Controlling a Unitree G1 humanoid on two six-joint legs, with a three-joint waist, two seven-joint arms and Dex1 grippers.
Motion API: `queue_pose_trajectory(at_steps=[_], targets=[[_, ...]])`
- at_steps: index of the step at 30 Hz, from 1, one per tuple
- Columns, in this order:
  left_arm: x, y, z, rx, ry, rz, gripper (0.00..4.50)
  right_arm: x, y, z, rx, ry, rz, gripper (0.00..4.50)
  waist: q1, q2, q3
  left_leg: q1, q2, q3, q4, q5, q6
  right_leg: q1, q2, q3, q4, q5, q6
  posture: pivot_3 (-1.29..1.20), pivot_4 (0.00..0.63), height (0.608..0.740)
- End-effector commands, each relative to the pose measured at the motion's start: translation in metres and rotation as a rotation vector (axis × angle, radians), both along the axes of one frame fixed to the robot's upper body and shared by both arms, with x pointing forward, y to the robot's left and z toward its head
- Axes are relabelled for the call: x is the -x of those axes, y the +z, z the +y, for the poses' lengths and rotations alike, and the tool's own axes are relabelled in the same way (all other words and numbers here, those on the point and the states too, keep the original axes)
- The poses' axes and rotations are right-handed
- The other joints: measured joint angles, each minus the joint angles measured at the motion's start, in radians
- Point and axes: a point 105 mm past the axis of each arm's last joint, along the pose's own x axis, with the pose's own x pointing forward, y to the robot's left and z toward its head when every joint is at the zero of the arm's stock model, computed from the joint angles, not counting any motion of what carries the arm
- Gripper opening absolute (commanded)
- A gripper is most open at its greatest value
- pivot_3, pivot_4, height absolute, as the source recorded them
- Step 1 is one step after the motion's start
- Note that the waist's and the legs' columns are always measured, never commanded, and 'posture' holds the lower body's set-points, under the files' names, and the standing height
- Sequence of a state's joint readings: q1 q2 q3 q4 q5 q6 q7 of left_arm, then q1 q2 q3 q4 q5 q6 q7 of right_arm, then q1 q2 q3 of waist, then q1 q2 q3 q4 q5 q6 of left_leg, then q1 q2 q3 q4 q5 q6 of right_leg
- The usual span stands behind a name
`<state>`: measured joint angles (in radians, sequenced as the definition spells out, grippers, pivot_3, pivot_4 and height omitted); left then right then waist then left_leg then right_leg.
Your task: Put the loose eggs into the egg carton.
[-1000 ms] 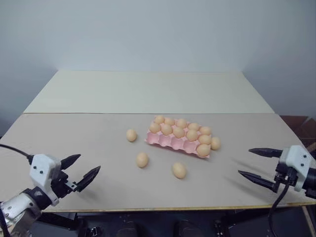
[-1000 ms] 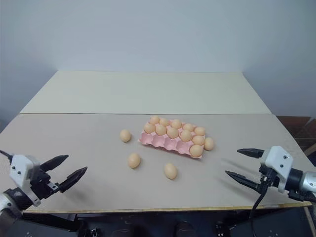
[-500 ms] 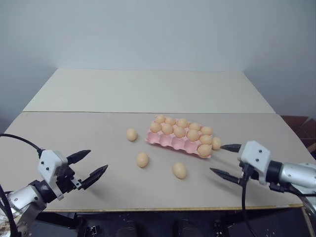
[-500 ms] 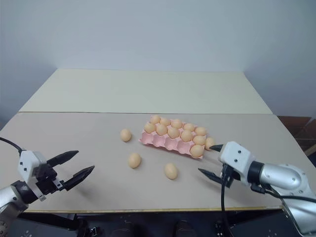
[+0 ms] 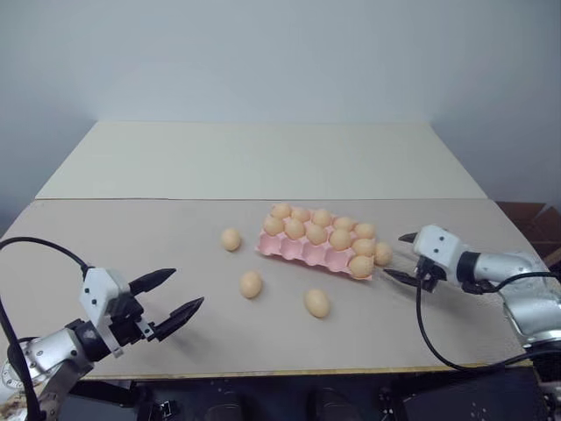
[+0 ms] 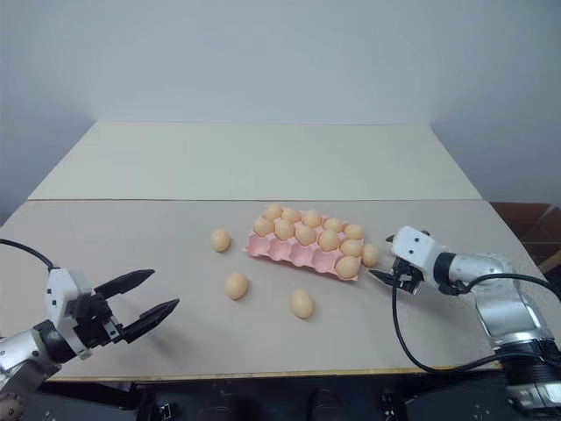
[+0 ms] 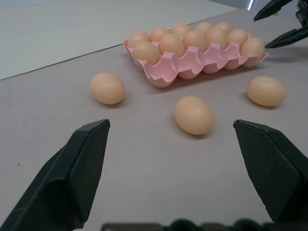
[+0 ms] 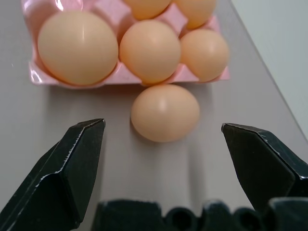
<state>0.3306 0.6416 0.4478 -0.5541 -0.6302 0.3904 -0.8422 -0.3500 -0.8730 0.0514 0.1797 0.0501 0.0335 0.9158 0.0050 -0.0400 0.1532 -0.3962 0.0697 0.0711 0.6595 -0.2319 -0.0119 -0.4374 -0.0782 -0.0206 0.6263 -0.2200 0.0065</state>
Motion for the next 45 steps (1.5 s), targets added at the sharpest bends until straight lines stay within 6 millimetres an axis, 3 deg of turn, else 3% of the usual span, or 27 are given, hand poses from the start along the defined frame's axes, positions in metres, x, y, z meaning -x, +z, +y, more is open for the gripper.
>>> queue_pose_trajectory(at_steps=[1,15,18,21,29,37,41,45], targets=[[0.003,0.010,0.000,-0.012,-0.001,-0.045,4.47,-0.009,0.008,-0.001,0.019,0.030,-0.051,4.50,0.000,0.000,0.000,0.000,0.000,0.000,0.000,0.000,0.000,0.000,0.000,0.000,0.000,0.000,0.000,0.00,0.150,0.740],[0.007,0.012,-0.005,0.018,-0.039,-0.049,4.47,-0.031,0.002,0.007,0.015,0.067,-0.055,4.50,-0.015,0.000,0.000,0.002,0.000,0.004,0.000,0.000,0.000,0.000,0.001,0.005,0.002,0.002,0.001,0.00,0.150,0.740],[0.019,0.020,-0.010,0.106,-0.152,-0.023,4.50,-0.033,0.000,0.006,0.014,0.062,-0.052,3.88,-0.017,0.000,0.000,0.003,0.000,0.005,0.000,0.000,0.000,0.000,0.001,0.005,0.002,0.002,0.002,0.00,0.150,0.740],[0.032,0.031,-0.016,0.190,-0.263,-0.004,4.50,-0.034,-0.001,0.004,0.011,0.056,-0.056,2.88,-0.018,0.000,0.000,0.003,0.000,0.005,0.000,0.000,0.000,0.000,0.001,0.006,0.002,0.002,0.001,0.00,0.150,0.740],[0.026,0.033,-0.016,0.174,-0.267,-0.029,4.50,-0.035,-0.001,0.005,0.013,0.057,-0.073,0.02,-0.021,0.000,0.000,0.006,0.001,0.008,0.000,0.000,0.000,0.000,0.001,0.008,0.004,0.002,0.000,0.00,0.150,0.740],[0.026,0.031,-0.016,0.166,-0.261,-0.029,4.50,-0.033,0.000,-0.001,0.025,0.042,-0.064,0.02,-0.020,0.000,0.000,0.006,0.001,0.009,0.000,0.000,0.000,0.000,0.001,0.009,0.004,0.002,0.000,0.00,0.150,0.740],[0.028,0.031,-0.015,0.163,-0.257,-0.026,4.50,-0.014,0.010,-0.012,0.057,0.114,-0.029,1.33,-0.017,0.000,0.000,0.006,0.001,0.010,0.000,0.000,0.000,0.000,0.001,0.009,0.004,0.002,0.000,0.00,0.150,0.740],[0.031,0.030,-0.013,0.158,-0.250,-0.020,4.50,-0.010,0.031,-0.025,0.070,0.088,-0.072,2.77,-0.018,0.000,0.000,0.006,0.001,0.010,0.000,0.000,0.000,0.000,0.001,0.010,0.003,0.002,0.001,0.00,0.150,0.740]])
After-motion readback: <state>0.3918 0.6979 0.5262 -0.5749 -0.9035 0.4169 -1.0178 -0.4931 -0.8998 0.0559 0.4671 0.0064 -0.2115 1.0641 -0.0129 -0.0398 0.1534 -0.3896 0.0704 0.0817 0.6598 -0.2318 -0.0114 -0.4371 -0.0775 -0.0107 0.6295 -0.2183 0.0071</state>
